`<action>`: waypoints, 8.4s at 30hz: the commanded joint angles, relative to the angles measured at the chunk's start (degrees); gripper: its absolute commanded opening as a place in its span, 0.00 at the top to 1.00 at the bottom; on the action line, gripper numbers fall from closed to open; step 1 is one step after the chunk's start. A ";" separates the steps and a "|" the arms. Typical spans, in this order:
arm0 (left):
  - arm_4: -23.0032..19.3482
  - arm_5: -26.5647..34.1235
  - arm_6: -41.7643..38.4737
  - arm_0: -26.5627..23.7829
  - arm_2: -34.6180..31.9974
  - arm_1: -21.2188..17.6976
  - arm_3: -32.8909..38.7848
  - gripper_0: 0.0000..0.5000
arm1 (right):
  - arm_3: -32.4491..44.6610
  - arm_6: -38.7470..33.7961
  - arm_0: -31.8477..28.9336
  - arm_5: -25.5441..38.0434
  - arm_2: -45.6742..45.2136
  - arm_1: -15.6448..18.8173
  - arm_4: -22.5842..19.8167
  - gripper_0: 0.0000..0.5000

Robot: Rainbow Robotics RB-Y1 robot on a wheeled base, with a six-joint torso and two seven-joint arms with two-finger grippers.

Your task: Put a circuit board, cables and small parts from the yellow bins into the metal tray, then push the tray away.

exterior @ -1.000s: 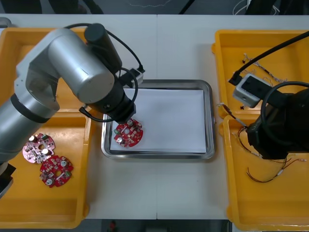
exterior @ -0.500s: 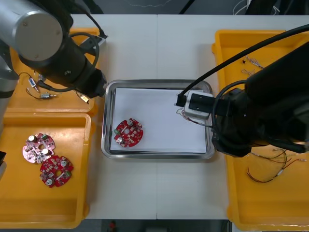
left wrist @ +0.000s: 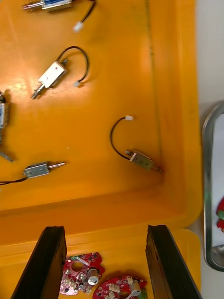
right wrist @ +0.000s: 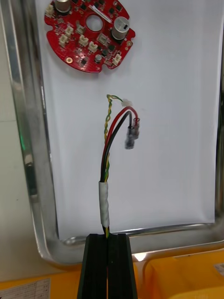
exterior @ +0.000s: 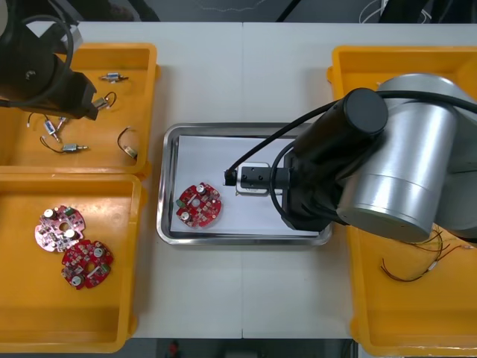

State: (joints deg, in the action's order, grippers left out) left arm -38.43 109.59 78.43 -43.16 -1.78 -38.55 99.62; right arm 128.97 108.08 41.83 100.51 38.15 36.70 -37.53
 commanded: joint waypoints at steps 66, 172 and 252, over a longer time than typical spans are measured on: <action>7.23 -37.60 6.21 4.14 0.11 -3.91 -33.62 0.00 | -4.52 1.87 1.86 9.49 -20.66 -3.47 0.35 0.00; 6.17 -20.64 -26.05 -7.02 36.76 12.71 -9.80 0.99 | -66.04 21.47 -0.96 -32.48 -29.53 12.70 -11.60 0.00; 8.02 -33.74 43.21 -11.24 -2.44 -2.24 -40.82 0.00 | -29.21 17.52 2.12 9.49 -46.85 11.03 -7.82 1.00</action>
State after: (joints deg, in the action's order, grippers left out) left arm -31.40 78.49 112.04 -51.48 -2.47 -37.89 60.04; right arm 95.59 127.80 42.47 109.58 -7.43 46.50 -44.19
